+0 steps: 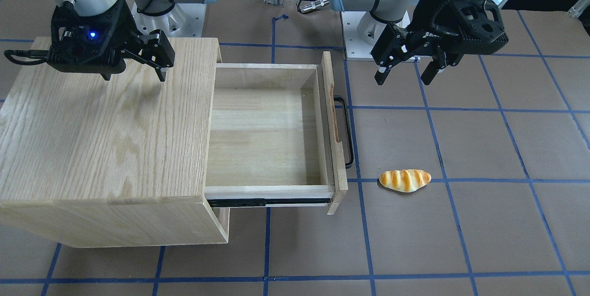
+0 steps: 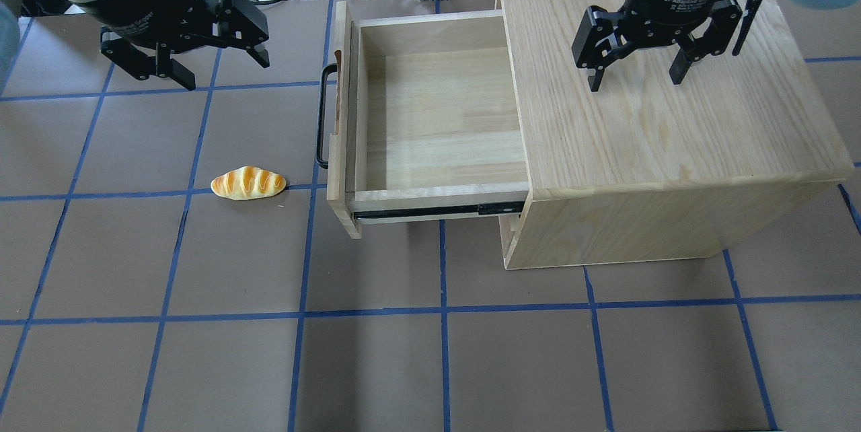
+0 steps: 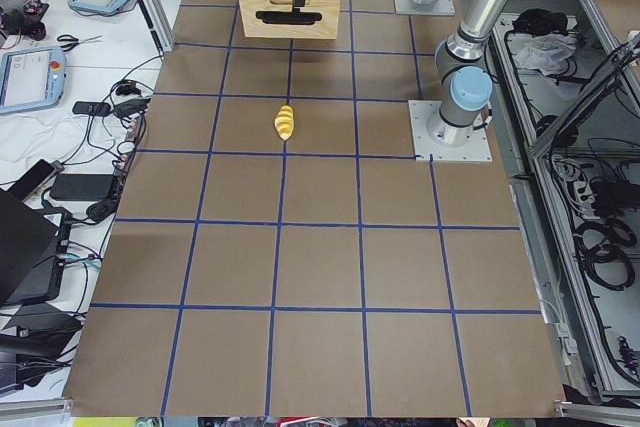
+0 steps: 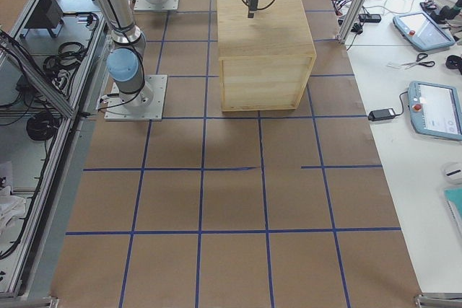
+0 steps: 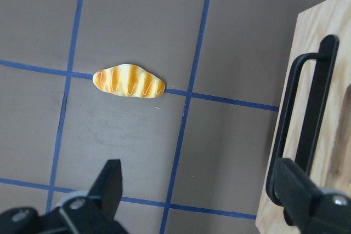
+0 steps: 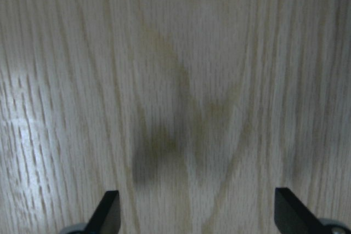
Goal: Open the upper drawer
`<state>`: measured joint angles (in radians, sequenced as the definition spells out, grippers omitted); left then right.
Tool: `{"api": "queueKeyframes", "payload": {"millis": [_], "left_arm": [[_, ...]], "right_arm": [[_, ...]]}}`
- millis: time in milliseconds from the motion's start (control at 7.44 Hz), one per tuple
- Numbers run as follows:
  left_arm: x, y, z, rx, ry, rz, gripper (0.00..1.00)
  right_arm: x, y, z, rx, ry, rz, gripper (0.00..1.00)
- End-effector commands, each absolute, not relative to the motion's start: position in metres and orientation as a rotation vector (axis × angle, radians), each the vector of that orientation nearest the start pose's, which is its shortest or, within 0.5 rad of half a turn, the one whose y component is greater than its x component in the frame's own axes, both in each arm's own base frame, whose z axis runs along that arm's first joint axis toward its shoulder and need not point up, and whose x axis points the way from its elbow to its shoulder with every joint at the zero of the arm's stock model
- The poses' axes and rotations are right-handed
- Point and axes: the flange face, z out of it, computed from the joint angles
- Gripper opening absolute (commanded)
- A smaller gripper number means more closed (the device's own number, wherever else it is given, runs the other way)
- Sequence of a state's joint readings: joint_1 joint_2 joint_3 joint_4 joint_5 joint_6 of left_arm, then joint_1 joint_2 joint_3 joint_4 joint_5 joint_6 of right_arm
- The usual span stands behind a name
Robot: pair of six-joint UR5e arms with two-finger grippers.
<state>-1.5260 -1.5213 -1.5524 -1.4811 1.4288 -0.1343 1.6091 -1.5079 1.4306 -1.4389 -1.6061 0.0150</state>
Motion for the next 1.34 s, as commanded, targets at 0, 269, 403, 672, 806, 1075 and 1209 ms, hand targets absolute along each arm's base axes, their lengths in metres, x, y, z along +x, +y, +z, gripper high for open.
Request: {"api": "queueKeyframes", "payload": {"millis": [0, 269, 403, 672, 806, 1075, 1209], "left_arm": [[-0.122, -0.49, 0.53, -0.135, 3.201, -0.241, 1.0], [-0.132, -0.489, 0.523, -0.058, 3.195, -0.196, 1.0], [-0.132, -0.492, 0.52, -0.05, 3.181, -0.188, 1.0], [-0.131, -0.49, 0.519, -0.009, 3.169, -0.18, 1.0], [-0.132, -0.49, 0.518, 0.017, 3.162, -0.173, 1.0], [-0.133, -0.484, 0.513, 0.019, 3.162, -0.161, 1.0], [-0.133, -0.482, 0.513, 0.017, 3.162, -0.161, 1.0]], "right_arm": [[0.149, -0.507, 0.513, -0.04, 3.177, 0.084, 1.0], [0.149, -0.507, 0.513, -0.038, 3.177, 0.084, 1.0], [0.149, -0.507, 0.513, -0.038, 3.177, 0.084, 1.0], [0.149, -0.507, 0.513, -0.038, 3.177, 0.084, 1.0], [0.149, -0.506, 0.512, -0.038, 3.177, 0.086, 1.0], [0.149, -0.507, 0.513, -0.038, 3.177, 0.084, 1.0], [0.149, -0.506, 0.512, -0.038, 3.177, 0.086, 1.0]]}}
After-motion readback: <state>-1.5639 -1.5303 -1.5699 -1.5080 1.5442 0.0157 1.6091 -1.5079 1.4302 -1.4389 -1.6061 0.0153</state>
